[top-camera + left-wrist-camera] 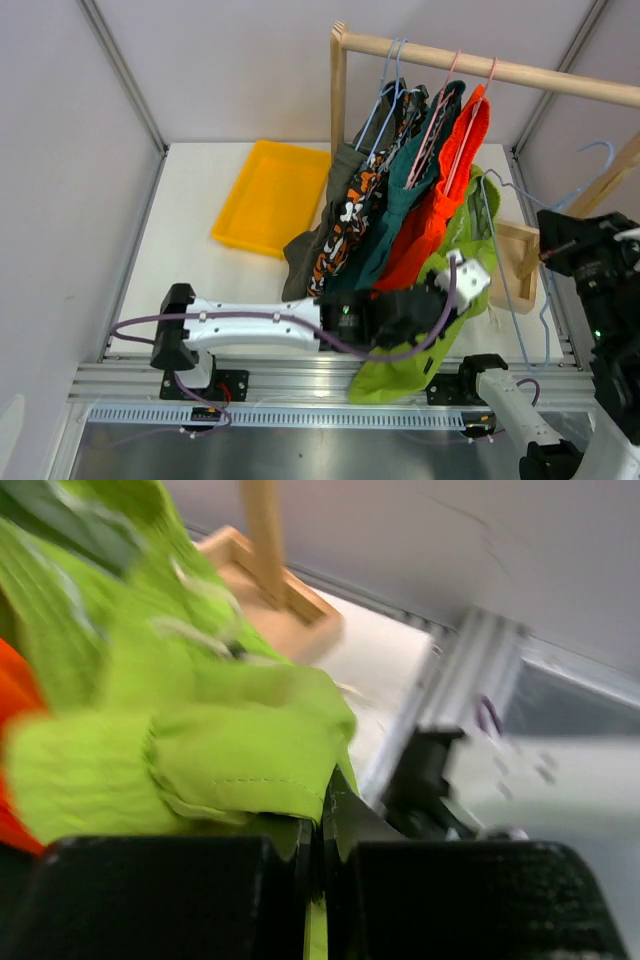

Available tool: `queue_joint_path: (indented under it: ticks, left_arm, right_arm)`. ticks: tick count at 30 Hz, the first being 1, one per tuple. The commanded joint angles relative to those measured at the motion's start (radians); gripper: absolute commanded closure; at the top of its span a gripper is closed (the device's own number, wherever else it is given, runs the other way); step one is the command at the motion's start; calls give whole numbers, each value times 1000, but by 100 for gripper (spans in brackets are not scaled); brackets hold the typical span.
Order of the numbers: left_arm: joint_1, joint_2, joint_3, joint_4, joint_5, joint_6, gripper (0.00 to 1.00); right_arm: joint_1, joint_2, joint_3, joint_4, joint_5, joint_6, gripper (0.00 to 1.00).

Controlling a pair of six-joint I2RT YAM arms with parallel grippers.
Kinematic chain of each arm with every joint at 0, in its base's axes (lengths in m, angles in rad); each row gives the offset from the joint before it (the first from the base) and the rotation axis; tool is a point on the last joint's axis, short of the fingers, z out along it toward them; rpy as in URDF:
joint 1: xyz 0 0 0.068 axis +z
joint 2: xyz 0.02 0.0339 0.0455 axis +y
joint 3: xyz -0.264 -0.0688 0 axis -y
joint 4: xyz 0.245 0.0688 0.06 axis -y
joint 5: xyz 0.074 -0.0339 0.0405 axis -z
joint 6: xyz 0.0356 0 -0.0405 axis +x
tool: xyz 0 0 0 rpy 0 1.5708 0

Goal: Remove the shorts from the hanger

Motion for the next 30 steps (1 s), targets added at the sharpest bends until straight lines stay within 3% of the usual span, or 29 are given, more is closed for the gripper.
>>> queue_joint_path:
  ticks: [1,5,8,14,20,26,30]
  left_arm:
    - [107,44,174,-32,81,-18,100]
    - [163,82,187,-73,112,-44,100]
    - [145,35,71,-37,134,-94,100]
    - [-47,-129,-127,-37,13,-156,100]
    - [-255,-226,-158,-158,-110,-245,100]
    - [-359,-353,-161,-360,-295,-349,100]
    - [-365,-460,-166,-489,-392,-374,100]
  right_arm:
    - [0,6,109,-74,-12,8,100]
    - [5,75,238,-95,14,-18,100]
    - [20,142,316,-78,57,-48,100]
    - [59,235,344,56,158,-90,100]
    - [60,354,348,180,224,-151,100]
    - [-21,448,335,229,173,-163,100]
    - [-84,440,211,249,82,-131,100]
